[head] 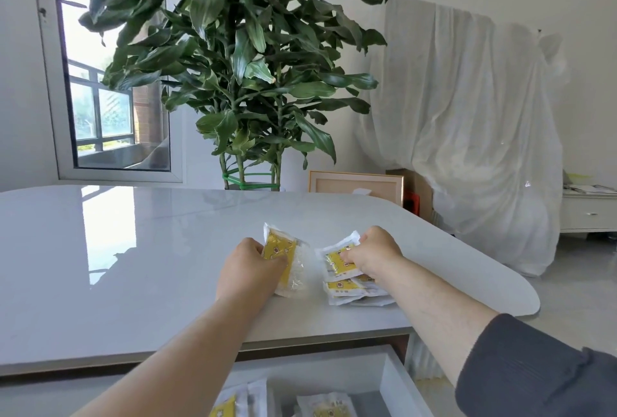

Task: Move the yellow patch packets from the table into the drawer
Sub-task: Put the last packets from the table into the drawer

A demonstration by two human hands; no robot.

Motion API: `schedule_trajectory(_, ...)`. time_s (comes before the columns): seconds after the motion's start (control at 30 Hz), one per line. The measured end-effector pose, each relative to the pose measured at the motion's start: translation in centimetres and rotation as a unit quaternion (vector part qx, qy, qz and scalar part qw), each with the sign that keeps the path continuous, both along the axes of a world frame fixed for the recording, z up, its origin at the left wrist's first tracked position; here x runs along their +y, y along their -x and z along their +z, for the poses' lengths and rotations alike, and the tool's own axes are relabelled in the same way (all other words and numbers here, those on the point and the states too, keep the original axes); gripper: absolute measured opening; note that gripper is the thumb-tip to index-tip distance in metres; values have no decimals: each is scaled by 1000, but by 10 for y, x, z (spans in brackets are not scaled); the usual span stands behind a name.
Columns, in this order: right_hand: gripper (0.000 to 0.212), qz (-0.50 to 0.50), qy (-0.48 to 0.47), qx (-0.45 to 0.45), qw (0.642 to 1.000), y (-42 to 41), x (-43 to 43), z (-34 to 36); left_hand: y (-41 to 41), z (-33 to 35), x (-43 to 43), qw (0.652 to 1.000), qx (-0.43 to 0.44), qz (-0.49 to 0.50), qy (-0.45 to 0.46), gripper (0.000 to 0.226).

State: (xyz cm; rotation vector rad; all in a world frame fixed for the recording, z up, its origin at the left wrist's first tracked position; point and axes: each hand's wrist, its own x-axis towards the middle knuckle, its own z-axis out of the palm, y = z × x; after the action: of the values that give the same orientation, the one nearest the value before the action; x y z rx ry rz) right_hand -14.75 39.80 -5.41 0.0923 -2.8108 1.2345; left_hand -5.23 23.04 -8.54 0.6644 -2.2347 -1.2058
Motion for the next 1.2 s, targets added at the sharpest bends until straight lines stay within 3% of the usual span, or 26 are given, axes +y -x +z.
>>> schedule_trajectory(0.13,31,-2,126,46,991,-2,3,2,-2,3,0,999,33,2,-33,18)
schedule_trajectory(0.23,22,-2,237,48,970,-16,11,10,-5,6,-2,991,69,-16,-111,18)
schedule_trajectory(0.33,7,18,306,-1,952,-41,25,18,-19,12,-5,979,72,-55,-180,12)
schedule_trajectory(0.63,16,97,428,-116,891,-119,65,10,-120,35,-11,933,8,-163,-320,12)
schedule_trajectory(0.83,14,113,407,-177,889,-127,66,2,-173,-13,-3,906,-78,-180,-375,18)
schedule_trajectory(1.07,25,146,366,-218,893,-131,70,1,-151,-39,10,875,-129,-218,-414,19)
schedule_trajectory(1.2,19,161,349,-217,897,-131,80,3,-126,-54,17,887,-164,-248,-353,35)
